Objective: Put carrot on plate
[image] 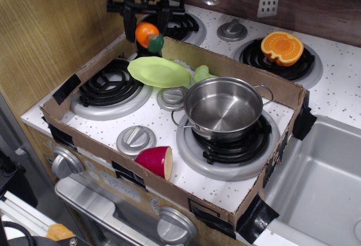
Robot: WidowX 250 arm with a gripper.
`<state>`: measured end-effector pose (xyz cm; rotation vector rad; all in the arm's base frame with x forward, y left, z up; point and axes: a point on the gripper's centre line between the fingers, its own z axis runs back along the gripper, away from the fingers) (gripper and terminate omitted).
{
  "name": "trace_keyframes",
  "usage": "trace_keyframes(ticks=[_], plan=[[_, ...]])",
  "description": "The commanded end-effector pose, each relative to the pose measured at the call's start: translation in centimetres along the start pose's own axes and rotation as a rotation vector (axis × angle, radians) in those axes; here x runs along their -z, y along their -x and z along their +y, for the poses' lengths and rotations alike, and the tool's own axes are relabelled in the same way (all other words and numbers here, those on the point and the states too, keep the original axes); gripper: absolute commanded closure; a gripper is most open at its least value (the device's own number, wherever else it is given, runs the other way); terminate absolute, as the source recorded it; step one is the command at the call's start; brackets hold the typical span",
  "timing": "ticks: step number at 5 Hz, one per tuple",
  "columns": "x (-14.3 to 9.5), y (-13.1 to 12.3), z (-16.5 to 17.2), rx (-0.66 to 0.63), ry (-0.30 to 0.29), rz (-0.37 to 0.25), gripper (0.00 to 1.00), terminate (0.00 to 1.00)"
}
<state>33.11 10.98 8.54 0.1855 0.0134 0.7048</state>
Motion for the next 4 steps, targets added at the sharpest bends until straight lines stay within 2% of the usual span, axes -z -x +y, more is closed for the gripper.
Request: trace_keyframes(ticks=[1,3,4], plan=[[1.9,-0.9,-1.4,-0.034,0.080,-0.054,1.00,0.00],[3.5,-2.5,-2.3,0.027,0.130,-0.091,1.00,0.00],[4.2,-3.2,-2.7,0.046,0.169,-0.142,1.00,0.00]])
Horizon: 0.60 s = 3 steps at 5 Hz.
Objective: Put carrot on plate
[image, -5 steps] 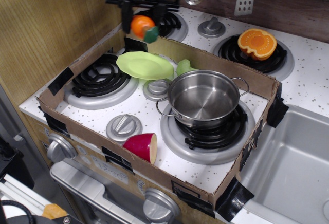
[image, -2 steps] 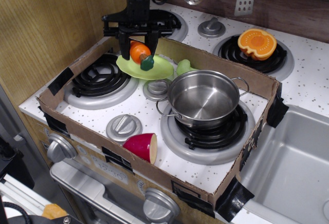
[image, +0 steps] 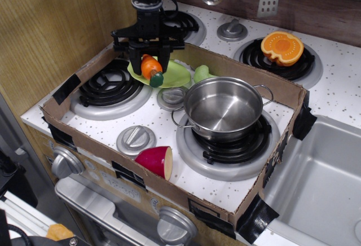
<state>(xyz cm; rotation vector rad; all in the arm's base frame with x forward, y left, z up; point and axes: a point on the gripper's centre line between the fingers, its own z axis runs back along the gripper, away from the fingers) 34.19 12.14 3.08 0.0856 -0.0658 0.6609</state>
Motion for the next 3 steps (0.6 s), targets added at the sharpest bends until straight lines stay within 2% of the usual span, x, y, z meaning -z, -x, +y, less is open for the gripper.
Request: trace_keyframes(ticks=[1,2,3], plan=[[-1.0,-2.2,-2.3,0.044,0.094,-0.124,0.00,0.00],[-2.0,-2.0,-2.2,0.070,0.067,-0.126,0.00,0.00],[-3.8,-1.3,-1.9,0.069,0.016,-0.140,0.00,0.00]])
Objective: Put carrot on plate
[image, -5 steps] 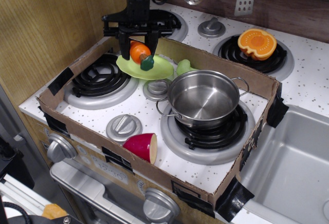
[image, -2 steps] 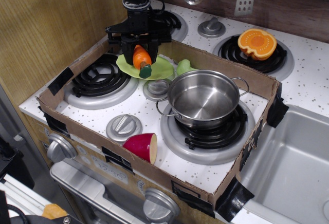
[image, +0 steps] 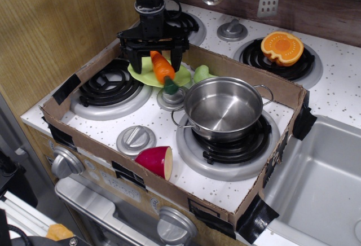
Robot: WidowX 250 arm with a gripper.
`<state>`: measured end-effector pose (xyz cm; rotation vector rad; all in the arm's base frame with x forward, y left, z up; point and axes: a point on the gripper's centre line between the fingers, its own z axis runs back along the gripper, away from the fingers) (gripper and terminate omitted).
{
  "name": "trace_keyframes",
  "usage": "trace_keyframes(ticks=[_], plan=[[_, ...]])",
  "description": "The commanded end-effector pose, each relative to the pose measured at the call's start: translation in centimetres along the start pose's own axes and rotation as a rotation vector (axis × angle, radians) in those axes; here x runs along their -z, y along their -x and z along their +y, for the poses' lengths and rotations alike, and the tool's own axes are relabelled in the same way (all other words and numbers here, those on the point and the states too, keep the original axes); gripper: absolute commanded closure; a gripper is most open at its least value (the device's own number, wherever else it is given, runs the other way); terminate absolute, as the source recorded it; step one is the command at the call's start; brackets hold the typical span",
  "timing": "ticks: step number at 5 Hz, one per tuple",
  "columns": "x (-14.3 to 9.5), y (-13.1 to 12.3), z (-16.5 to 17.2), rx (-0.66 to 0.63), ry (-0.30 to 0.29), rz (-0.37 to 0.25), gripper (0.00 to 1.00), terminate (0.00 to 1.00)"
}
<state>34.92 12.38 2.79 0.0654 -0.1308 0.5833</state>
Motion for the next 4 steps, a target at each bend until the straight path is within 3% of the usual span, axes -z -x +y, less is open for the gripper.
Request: trace_keyframes(ticks=[1,2,3,4], plan=[[-6.4,0.0,-2.3,-0.018,-0.118,-0.104,0.00,0.00],[-8.5,1.1,-3.1,-0.038,-0.184,-0.089,0.00,0.00],[-10.1,1.8,-3.5,-0.039,-0.208,-0.054,0.00,0.00],[-11.5,2.6,-4.3,-0.062,-0.255,-0.045,0.00,1.00]])
